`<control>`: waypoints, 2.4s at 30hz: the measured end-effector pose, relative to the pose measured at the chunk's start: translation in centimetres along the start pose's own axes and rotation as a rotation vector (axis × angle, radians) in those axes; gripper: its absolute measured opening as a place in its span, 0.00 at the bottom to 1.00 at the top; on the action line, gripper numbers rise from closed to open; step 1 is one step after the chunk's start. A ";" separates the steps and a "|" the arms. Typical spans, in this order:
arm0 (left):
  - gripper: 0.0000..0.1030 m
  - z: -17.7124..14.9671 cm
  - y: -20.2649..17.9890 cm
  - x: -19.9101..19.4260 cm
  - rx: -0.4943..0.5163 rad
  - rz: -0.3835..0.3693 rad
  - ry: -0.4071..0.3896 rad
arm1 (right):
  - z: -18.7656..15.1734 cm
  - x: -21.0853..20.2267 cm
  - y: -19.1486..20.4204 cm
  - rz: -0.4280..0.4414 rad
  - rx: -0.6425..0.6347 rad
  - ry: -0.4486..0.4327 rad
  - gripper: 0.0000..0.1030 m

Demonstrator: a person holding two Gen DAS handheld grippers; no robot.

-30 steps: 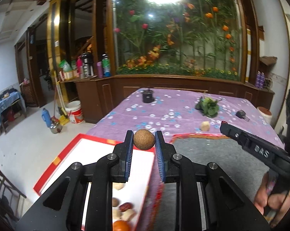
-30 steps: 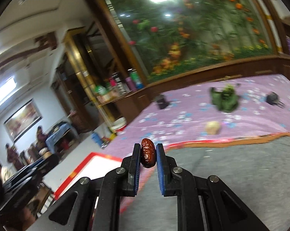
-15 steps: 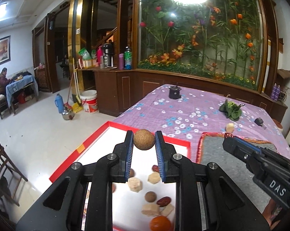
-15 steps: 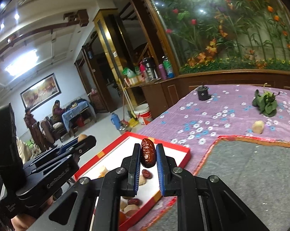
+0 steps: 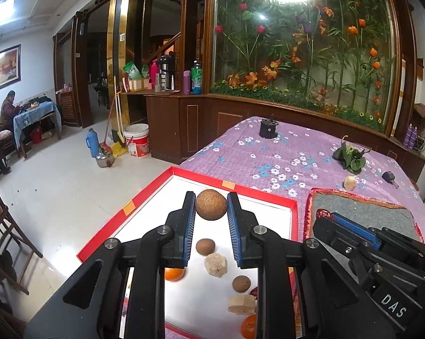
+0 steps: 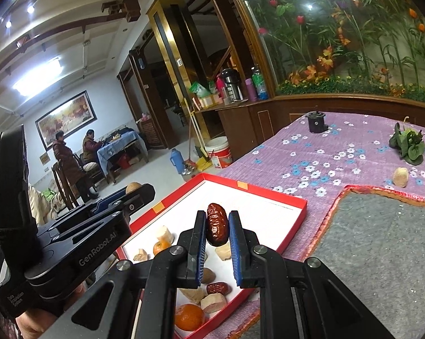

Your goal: Organize fruits

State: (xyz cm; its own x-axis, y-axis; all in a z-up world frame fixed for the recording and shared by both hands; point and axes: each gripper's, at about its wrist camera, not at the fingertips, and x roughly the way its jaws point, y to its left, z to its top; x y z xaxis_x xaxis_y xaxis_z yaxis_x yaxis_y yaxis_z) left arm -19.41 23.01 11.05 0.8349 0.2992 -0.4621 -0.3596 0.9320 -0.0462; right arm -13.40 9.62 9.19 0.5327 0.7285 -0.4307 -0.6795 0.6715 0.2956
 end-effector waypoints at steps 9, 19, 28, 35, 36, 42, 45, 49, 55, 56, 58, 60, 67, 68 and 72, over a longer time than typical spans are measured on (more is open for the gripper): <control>0.21 -0.6 0.4 1.3 0.005 0.015 0.031 | -1.3 2.5 0.5 0.003 -0.003 0.067 0.14; 0.21 -2.5 1.4 5.0 0.021 0.083 0.113 | -2.9 6.8 -1.1 -0.032 0.033 0.181 0.14; 0.21 -3.5 2.3 8.2 0.032 0.112 0.194 | -3.2 10.7 -2.3 -0.064 0.061 0.254 0.14; 0.47 -3.3 1.8 9.0 0.049 0.100 0.234 | -2.4 10.6 -4.3 -0.065 0.154 0.271 0.14; 0.51 -3.2 1.8 8.6 0.046 0.095 0.223 | -2.3 10.2 -4.4 -0.064 0.163 0.265 0.14; 0.61 -1.8 0.4 5.4 0.080 0.096 0.147 | -0.9 6.3 -5.0 -0.054 0.172 0.162 0.25; 0.67 -0.9 -0.3 3.7 0.092 0.128 0.130 | -0.5 4.0 -4.5 -0.057 0.143 0.114 0.27; 0.78 -0.1 -0.6 0.8 0.078 0.131 0.057 | -0.2 1.0 -3.4 -0.052 0.090 0.061 0.28; 0.78 0.8 -1.2 -3.3 0.069 0.070 -0.030 | -0.8 -1.6 -2.2 -0.026 0.030 0.033 0.31; 0.78 0.9 -1.3 -3.6 0.075 0.072 -0.033 | -0.9 -1.8 -2.0 -0.021 0.024 0.033 0.31; 0.78 0.8 -1.6 -4.4 0.094 0.085 -0.046 | -1.3 -2.2 -1.6 -0.015 0.004 0.033 0.31; 0.78 0.8 -1.7 -4.9 0.092 0.091 -0.054 | -1.6 -2.4 -1.1 -0.024 -0.024 0.028 0.31; 0.78 0.9 -1.5 -5.3 0.072 0.113 -0.063 | -1.8 -2.4 -1.1 -0.028 -0.034 0.026 0.31; 0.78 0.9 -1.4 -5.4 0.069 0.113 -0.063 | -1.8 -2.4 -1.1 -0.028 -0.032 0.027 0.31; 0.78 1.0 -1.3 -5.3 0.063 0.114 -0.066 | -1.8 -2.1 -1.4 -0.031 -0.024 0.032 0.31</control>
State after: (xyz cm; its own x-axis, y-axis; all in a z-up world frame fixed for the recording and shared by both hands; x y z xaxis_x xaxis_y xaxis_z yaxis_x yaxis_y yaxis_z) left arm -22.97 20.44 14.42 0.8163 0.4147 -0.4021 -0.4287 0.9015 0.0595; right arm -14.46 6.96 8.14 0.5378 0.7023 -0.4664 -0.6746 0.6903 0.2615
